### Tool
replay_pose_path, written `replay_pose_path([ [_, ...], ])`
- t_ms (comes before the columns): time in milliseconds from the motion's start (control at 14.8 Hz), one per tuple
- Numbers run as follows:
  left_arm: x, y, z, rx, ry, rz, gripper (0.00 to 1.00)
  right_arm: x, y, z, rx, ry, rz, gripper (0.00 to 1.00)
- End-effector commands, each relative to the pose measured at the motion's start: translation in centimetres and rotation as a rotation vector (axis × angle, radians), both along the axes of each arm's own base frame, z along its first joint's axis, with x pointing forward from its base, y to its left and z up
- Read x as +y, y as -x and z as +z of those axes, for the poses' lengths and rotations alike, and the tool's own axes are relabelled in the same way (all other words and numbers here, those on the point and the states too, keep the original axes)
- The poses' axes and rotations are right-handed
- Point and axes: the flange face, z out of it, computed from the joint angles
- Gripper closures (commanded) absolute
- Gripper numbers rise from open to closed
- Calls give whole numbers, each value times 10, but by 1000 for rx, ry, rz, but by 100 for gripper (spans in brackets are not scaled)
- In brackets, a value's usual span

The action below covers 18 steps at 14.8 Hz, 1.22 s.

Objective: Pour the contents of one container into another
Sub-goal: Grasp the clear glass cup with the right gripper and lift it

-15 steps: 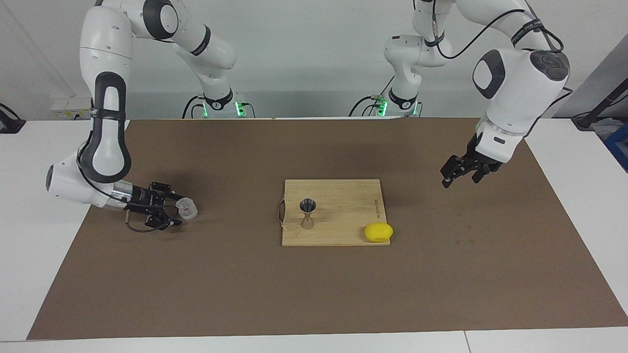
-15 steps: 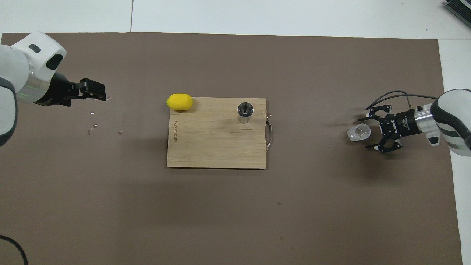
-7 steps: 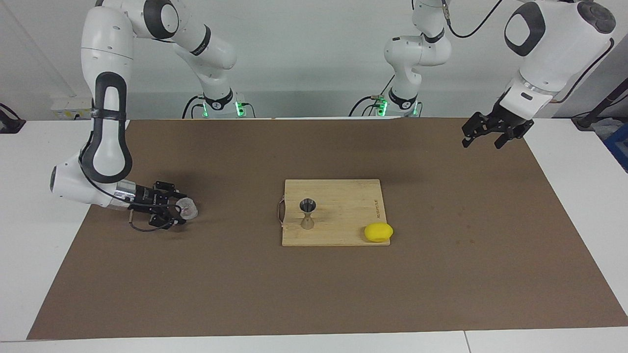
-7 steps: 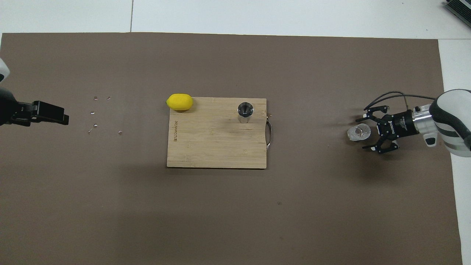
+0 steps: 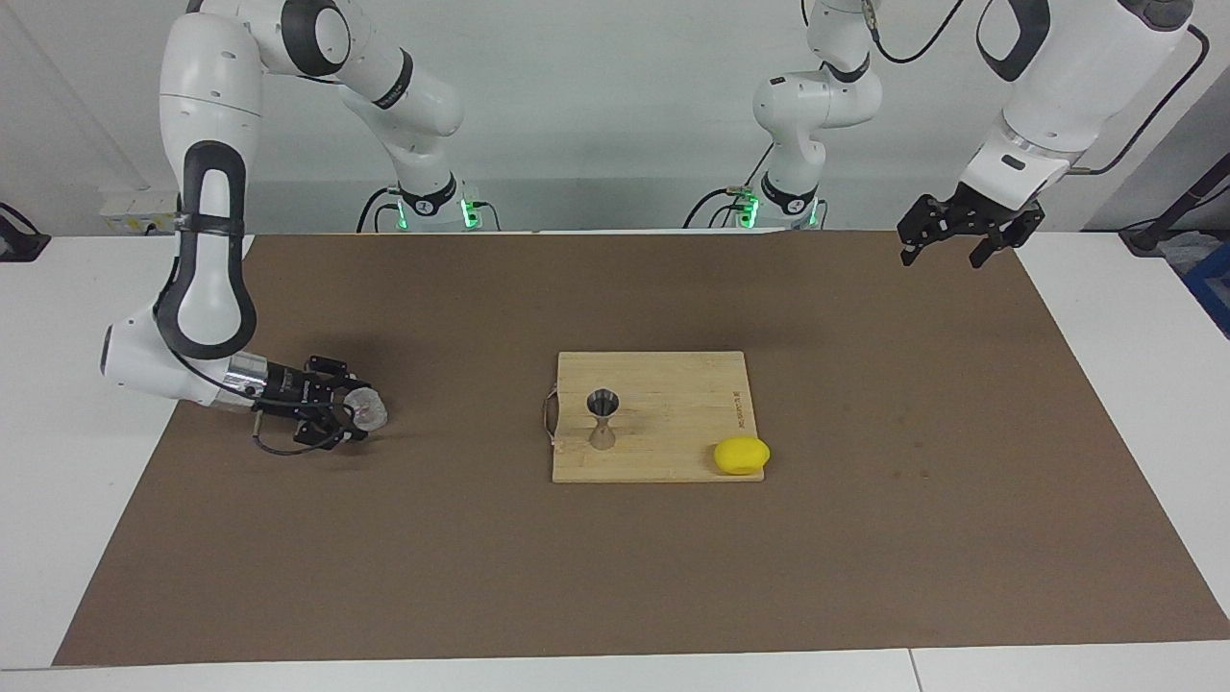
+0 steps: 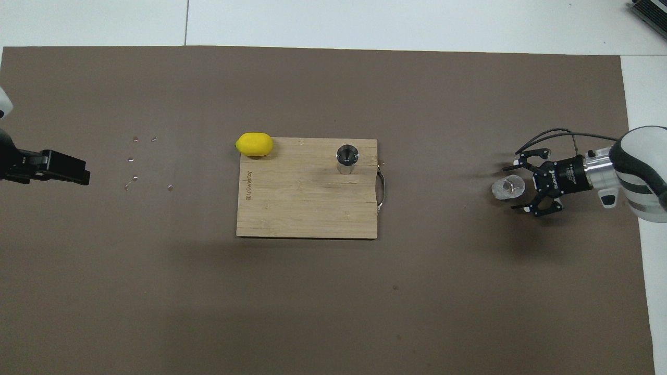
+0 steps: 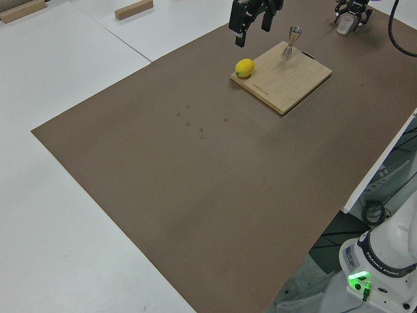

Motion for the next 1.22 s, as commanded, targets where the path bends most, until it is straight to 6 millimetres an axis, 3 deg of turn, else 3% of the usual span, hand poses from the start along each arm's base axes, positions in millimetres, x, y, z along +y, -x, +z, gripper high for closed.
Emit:
replay_pose_path([
  [0, 3, 16, -5, 12, -25, 32, 0, 2, 7, 7, -19, -23, -22, 27],
  [271, 8, 15, -3, 4, -5, 63, 0, 1, 4, 10, -13, -27, -49, 74],
  [407, 7, 14, 8, -17, 12, 82, 0, 1, 2, 18, -15, -16, -62, 87],
  [542, 8, 12, 25, -26, 43, 100, 0, 12, -3, 35, -7, 0, -79, 89],
  [678, 8, 14, 26, -16, 43, 92, 0, 37, -15, 59, -17, 43, -108, 89],
  [949, 10, 16, 27, 1, 29, 92, 0, 109, -43, 104, 13, 102, -179, 89],
  [1153, 9, 17, 33, -5, 11, 85, 0, 155, -58, 127, 19, 124, -219, 88],
])
